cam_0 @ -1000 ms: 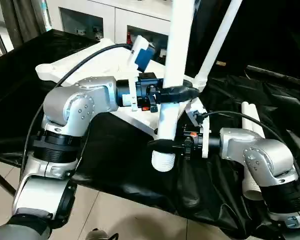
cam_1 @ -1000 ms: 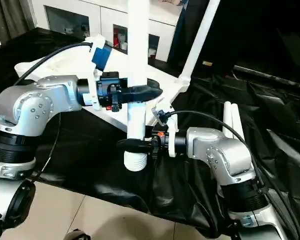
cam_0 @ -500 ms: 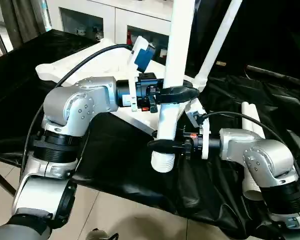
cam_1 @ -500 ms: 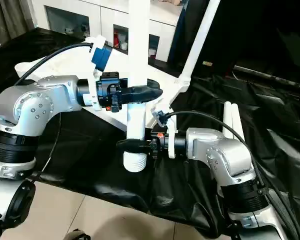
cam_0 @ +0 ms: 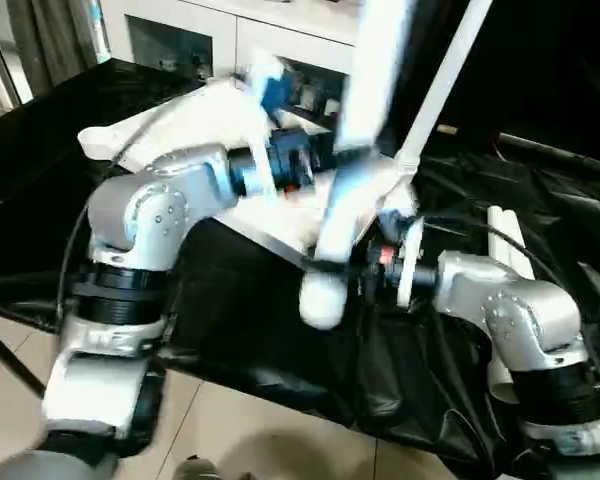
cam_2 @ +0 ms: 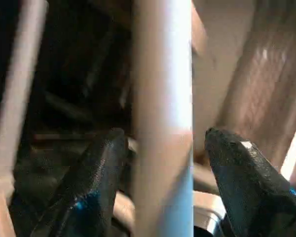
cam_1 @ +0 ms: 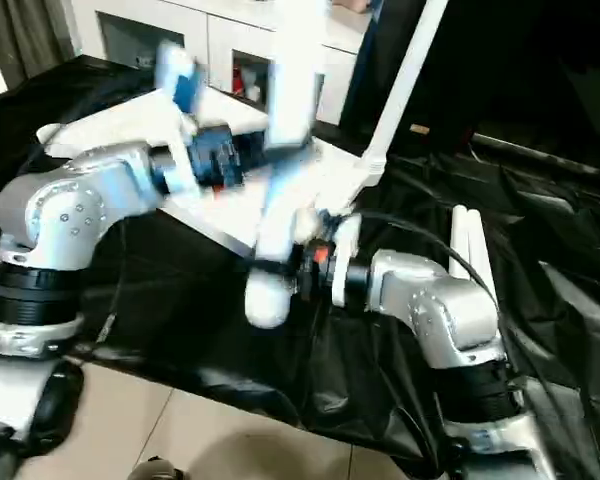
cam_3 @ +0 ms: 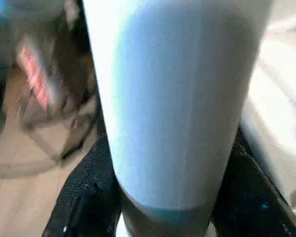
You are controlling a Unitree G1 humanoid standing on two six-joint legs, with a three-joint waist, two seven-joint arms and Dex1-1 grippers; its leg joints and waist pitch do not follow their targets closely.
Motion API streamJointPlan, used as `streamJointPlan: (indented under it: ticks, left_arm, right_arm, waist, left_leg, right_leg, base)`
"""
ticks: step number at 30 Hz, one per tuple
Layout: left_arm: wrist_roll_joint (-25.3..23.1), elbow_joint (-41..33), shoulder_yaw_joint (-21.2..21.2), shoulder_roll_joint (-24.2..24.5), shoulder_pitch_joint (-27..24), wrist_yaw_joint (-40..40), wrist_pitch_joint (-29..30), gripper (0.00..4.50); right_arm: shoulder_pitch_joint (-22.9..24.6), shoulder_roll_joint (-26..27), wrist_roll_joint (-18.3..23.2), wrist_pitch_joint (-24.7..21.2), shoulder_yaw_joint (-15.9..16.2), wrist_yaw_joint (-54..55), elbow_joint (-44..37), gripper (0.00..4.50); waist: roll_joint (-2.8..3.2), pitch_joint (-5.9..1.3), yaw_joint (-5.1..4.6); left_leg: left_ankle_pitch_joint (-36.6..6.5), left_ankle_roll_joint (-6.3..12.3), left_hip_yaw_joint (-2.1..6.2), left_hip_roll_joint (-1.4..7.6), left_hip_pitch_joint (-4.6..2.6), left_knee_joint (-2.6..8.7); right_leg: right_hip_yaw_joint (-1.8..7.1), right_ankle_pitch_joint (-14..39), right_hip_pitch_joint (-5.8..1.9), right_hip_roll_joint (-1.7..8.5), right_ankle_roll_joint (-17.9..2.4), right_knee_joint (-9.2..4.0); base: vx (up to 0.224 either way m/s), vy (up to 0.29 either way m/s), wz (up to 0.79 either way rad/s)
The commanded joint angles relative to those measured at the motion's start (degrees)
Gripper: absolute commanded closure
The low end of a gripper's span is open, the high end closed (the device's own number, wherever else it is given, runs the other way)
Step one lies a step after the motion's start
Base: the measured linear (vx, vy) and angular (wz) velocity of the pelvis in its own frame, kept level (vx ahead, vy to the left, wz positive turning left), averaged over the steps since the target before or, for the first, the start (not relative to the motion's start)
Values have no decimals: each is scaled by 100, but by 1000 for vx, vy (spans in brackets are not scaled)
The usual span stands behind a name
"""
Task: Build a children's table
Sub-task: Rotate table base
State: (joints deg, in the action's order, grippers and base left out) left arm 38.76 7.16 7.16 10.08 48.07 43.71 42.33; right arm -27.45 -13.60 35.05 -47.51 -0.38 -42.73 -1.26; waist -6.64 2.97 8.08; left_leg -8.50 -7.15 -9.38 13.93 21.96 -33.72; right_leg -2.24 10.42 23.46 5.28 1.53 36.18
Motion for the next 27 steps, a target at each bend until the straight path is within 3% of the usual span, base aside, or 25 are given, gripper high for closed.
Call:
streamJointPlan:
  ticks: [1, 4, 7, 9, 10, 11, 12, 13, 14, 15, 16, 17, 18, 19, 20, 22, 24, 25, 27]
  left_arm:
    - [77, 198, 318, -128, -33, -412, -296, 151]
    - [66, 653, 606, -159, -51, -563, -630, 151]
    - [-218, 929, 428, -4, -83, -497, -772, 151]
    - [-965, 1295, -182, 306, -110, -444, -1164, 151]
    - [-2221, 1844, -1404, 857, -136, -26, -1975, 151]
    - [-2576, 2041, -1734, 991, -122, 102, -2261, 151]
    - [-3350, 2530, -2452, 1269, -57, 382, -2933, 151]
    - [-3791, 2875, -2842, 1404, 16, 520, -3362, 151]
    - [-3910, 3062, -2914, 1402, 80, 575, -3511, 123]
    - [-4113, 3446, -3047, 1381, 231, 688, -3732, 116]
    - [-4245, 3715, -3179, 1355, 365, 822, -3819, 116]
    - [-4371, 3941, -3300, 1325, 474, 906, -3940, 116]
    - [-4417, 4011, -3346, 1316, 509, 928, -3984, 112]
    - [-4453, 4058, -3375, 1311, 532, 931, -4020, 97]
    - [-4677, 4333, -3498, 1248, 659, 661, -4238, 97]
    - [-5052, 5004, -3735, 1086, 965, 197, -4686, 73]
    - [-5155, 5263, -3768, 1017, 1077, 61, -4877, 71]
    - [-5190, 5597, -3707, 884, 1218, -82, -5030, 71]
    - [-5210, 5825, -3656, 797, 1317, -158, -5102, 71]
  right_arm:
    - [-34, 31, 234, 115, -440, 295, 28, 257]
    - [-33, 198, 129, 403, -739, 836, 146, 257]
    - [-68, 236, -170, 655, -830, 1260, 351, 257]
    - [-45, 160, -648, 946, -758, 1603, 512, 257]
    - [44, 39, -1186, 1244, -670, 1963, 652, 257]
    - [84, 17, -1269, 1302, -664, 2032, 662, 257]
    - [188, -34, -1406, 1370, -663, 2162, 652, 257]
    - [268, -68, -1428, 1350, -678, 2212, 607, 257]
    - [327, -102, -1456, 1338, -656, 2223, 548, 258]
    - [470, -178, -1496, 1282, -621, 2244, 387, 258]
    - [595, -220, -1501, 1221, -636, 2284, 234, 258]
    - [705, -242, -1482, 1170, -677, 2348, 97, 258]
    - [751, -245, -1468, 1144, -700, 2379, 34, 258]
    - [789, -247, -1454, 1120, -721, 2405, -24, 258]
    - [860, -246, -1443, 1090, -781, 2464, -104, 258]
    - [1035, -251, -1496, 1063, -868, 2540, -290, 258]
    - [1084, -255, -1503, 1052, -881, 2568, -352, 258]
    - [1174, -274, -1481, 1007, -915, 2606, -483, 258]
    - [1234, -282, -1454, 953, -927, 2632, -582, 258]
  waist:
    - [69, -427, -2]
    - [114, -419, -13]
    - [160, -422, -24]
    - [174, -426, -42]
    - [223, -414, -19]
    - [223, -426, -53]
    - [207, -433, -28]
    - [313, -433, -34]
    - [261, -443, -64]
    - [399, -474, -69]
    - [378, -470, -90]
    - [401, -473, -83]
    - [376, -480, -86]
    - [438, -478, -94]
    - [378, -460, -112]
    - [478, -422, -157]
    - [425, -428, -178]
    - [512, -420, -201]
    - [501, -428, -221]
  left_leg:
    - [-998, -359, -136, -155, -99, 361]
    - [-1070, -386, -132, -163, -108, 372]
    - [-1201, -479, -125, -163, -133, 388]
    - [-1173, -530, -117, -166, -128, 397]
    - [-1166, -526, -97, -173, -142, 422]
    - [-1199, -587, -102, -172, -144, 420]
    - [-1123, -587, -105, -169, -152, 420]
    - [-1105, -592, -91, -182, -160, 420]
    - [-1056, -602, -97, -182, -130, 418]
    - [-906, -639, -92, -181, -145, 398]
    - [-836, -612, -98, -187, -124, 381]
    - [-794, -593, -105, -199, -135, 375]
    - [-795, -552, -108, -196, -130, 362]
    - [-811, -558, -94, -197, -114, 365]
    - [-935, -498, -116, -194, -118, 361]
    - [-1218, -397, -118, -204, -119, 364]
    - [-1230, -359, -114, -208, -106, 363]
    - [-1234, -316, -123, -231, -97, 351]
    - [-1190, -273, -119, -231, -83, 355]
  right_leg:
    - [77, 580, -302, 94, -904, -352]
    - [78, 735, -278, 96, -775, -385]
    - [75, 977, -252, 91, -652, -404]
    - [74, 941, -255, 74, -526, -418]
    - [64, 1187, -233, 81, -225, -528]
    - [76, 1198, -245, 68, -189, -463]
    - [83, 1123, -247, 78, -140, -479]
    - [94, 1051, -243, 80, -134, -468]
    - [99, 858, -281, 72, -169, -436]
    - [103, 413, -291, 72, -372, -380]
    - [99, 75, -316, 70, -582, -352]
    - [100, -9, -320, 58, -640, -369]
    - [101, -197, -341, 67, -805, -335]
    - [99, -234, -362, 74, -889, -308]
    - [99, -115, -359, 82, -990, -328]
    - [121, 359, -357, 90, -976, -405]
    - [120, 515, -380, 96, -939, -412]
    - [132, 754, -367, 91, -866, -461]
    - [129, 767, -378, 87, -892, -462]
  base:
    - [0, 0, 0]
    - [0, 0, 0]
    - [0, 0, 0]
    - [0, 0, 0]
    - [0, 0, 0]
    - [0, 0, 0]
    - [0, 0, 0]
    - [0, 0, 0]
    - [0, 0, 0]
    - [0, 0, 0]
    - [0, 0, 0]
    - [0, 0, 0]
    - [0, 0, 0]
    - [0, 0, 0]
    - [0, 0, 0]
    - [0, 0, 0]
    - [0, 0, 0]
    - [0, 0, 0]
    - [0, 0, 0]
